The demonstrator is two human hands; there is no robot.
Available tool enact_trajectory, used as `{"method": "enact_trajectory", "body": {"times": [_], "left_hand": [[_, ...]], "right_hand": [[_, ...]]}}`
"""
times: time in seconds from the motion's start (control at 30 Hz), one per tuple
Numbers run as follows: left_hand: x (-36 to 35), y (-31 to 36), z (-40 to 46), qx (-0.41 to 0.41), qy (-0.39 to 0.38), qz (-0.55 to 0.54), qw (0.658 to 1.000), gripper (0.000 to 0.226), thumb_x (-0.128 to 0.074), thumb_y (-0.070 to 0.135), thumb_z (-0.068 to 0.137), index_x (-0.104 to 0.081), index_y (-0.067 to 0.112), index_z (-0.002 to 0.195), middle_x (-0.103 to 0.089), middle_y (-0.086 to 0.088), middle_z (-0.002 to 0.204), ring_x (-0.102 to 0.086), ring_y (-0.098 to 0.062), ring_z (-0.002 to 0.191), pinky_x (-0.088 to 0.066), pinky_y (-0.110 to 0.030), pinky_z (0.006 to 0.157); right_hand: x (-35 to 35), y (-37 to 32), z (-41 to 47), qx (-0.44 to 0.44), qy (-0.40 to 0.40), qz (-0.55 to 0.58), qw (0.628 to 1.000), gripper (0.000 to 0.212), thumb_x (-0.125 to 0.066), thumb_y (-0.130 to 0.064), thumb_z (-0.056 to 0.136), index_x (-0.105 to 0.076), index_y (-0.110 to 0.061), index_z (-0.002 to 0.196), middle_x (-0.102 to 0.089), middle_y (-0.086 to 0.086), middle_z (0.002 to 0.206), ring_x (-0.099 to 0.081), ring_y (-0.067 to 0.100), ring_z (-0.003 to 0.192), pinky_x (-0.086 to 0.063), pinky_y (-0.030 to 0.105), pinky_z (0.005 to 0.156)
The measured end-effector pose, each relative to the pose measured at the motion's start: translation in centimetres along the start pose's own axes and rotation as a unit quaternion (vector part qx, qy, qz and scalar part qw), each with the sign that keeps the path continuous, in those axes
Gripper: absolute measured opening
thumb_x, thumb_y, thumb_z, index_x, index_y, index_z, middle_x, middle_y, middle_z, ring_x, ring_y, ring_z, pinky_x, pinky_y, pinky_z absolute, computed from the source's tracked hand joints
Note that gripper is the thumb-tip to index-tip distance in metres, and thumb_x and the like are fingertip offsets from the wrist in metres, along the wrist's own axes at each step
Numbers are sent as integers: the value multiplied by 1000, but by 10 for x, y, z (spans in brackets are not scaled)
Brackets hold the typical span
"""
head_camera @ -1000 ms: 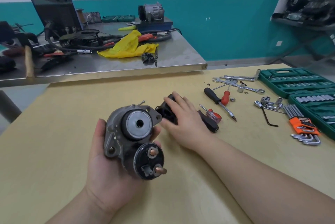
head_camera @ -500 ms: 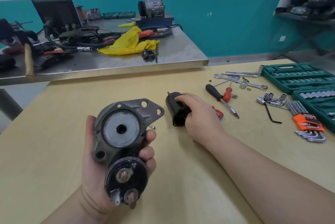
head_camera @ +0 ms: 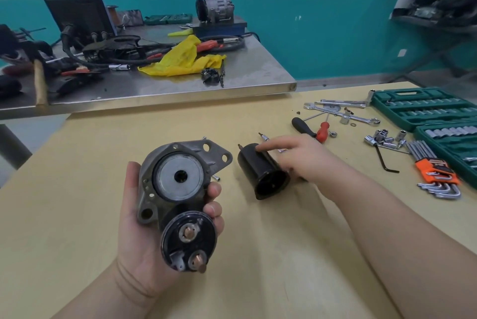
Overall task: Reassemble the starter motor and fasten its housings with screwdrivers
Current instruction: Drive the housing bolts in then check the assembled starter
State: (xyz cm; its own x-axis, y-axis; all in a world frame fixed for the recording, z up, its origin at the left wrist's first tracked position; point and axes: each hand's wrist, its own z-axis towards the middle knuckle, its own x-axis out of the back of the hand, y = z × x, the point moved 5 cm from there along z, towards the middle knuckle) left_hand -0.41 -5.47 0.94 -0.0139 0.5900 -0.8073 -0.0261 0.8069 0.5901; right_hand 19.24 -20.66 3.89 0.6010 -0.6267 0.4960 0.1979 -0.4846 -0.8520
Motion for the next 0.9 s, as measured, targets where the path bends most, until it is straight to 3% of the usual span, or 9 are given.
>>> {"method": "enact_trajectory", "body": {"times": [0.1,0.2,0.27,0.33,0.47,0.53,0.63,0.83,0.9], "left_hand": [[-1,-4,4,48,-33,-56,997,106,-37,89,96,-51,0,150,-57,-24,133,-58,-33,112,-43,-40,107],[2,-5,5,57,-72,-79,993,105,-36,89,97,-51,2,152,-57,-24,135,-57,-33,114,-42,-41,108],[3,-4,6,55,-81,-80,992,104,-36,88,97,-50,2,152,-57,-25,136,-57,-34,115,-41,-42,109],[3,-4,7,55,-90,-84,991,103,-36,88,98,-50,1,153,-57,-25,137,-57,-34,116,-40,-42,110],[6,-2,7,52,-110,-90,988,104,-36,86,99,-49,-1,153,-58,-27,137,-58,-35,117,-38,-42,112],[7,-1,7,46,-114,-88,988,104,-35,86,99,-48,-1,154,-57,-26,138,-57,-35,117,-38,-42,112],[7,1,7,47,-116,-92,988,103,-36,86,99,-47,0,155,-55,-26,138,-56,-34,117,-38,-42,112],[8,5,4,42,-114,-95,988,99,-39,85,99,-48,3,155,-56,-25,136,-57,-33,116,-40,-41,112],[8,5,4,40,-110,-102,988,98,-41,83,100,-49,2,154,-56,-26,135,-58,-34,115,-41,-42,111]], "right_hand": [[2,0,3,-45,59,83,994,16,-66,-41,87,-80,-48,91,-77,-19,89,-74,4,64,-60,26,57],[-12,4,8,-40,50,-30,998,68,-67,-85,61,-70,-46,117,-69,-20,109,-68,4,94,-54,31,75],[-21,-3,11,-27,31,-87,995,81,-70,-85,58,-61,-47,130,-61,-23,106,-61,-2,94,-49,29,70],[-23,-7,15,-33,13,-102,994,69,-76,-73,65,-62,-46,127,-58,-26,100,-58,-4,89,-46,27,63],[-23,2,17,-89,-18,77,993,41,-86,-48,73,-76,-24,104,-79,-2,98,-75,19,87,-61,34,72],[-34,7,10,-146,-69,298,941,34,-80,-36,85,-74,-13,110,-78,10,97,-77,28,79,-64,39,70],[-51,-2,-2,-153,-138,511,835,29,-77,-38,84,-80,-12,96,-76,15,98,-75,33,79,-65,39,72],[-66,-17,-27,-90,-161,654,733,59,-76,-48,83,-78,2,113,-73,22,123,-72,36,103,-65,43,89],[-68,-20,-34,-98,-148,680,711,69,-79,-47,80,-73,5,126,-72,23,130,-73,38,104,-68,46,79]]}}
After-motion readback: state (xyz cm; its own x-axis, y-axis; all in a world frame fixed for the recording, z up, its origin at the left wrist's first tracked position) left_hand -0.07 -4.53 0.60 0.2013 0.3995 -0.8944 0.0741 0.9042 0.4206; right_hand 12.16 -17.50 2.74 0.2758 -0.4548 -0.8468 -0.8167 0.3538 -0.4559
